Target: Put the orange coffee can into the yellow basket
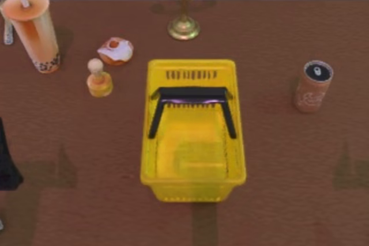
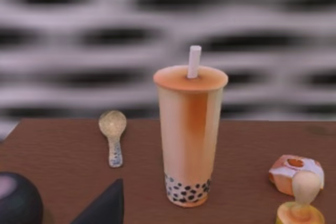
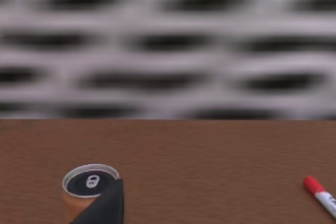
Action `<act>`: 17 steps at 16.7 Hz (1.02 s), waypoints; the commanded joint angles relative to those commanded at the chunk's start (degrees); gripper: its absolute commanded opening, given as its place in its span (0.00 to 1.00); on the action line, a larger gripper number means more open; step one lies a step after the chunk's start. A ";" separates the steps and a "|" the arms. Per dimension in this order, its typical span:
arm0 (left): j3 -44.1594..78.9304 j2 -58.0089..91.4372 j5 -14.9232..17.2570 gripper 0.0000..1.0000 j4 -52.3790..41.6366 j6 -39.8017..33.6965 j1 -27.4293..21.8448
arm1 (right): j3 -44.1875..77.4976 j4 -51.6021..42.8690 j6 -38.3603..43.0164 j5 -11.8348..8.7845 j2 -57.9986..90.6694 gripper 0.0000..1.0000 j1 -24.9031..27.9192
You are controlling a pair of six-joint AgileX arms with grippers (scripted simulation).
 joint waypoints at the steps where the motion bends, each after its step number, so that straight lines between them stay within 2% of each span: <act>1: 0.00 0.00 0.00 1.00 0.00 0.00 0.00 | 0.00 0.00 0.00 0.00 0.00 1.00 0.00; 4: 0.00 0.00 0.00 1.00 0.00 0.00 0.00 | 1.70 -1.07 -0.47 -0.15 1.73 1.00 0.34; 8: 0.00 0.00 0.00 1.00 0.00 0.00 0.00 | 11.77 -7.50 -3.21 -0.46 12.42 1.00 1.76; 12: 0.00 0.00 0.00 1.00 0.00 0.00 0.00 | 28.59 -18.74 -7.78 -0.46 32.29 1.00 3.61; 17: 0.00 0.00 0.00 1.00 0.00 0.00 0.00 | 54.95 -36.81 -14.94 -0.27 64.17 1.00 6.30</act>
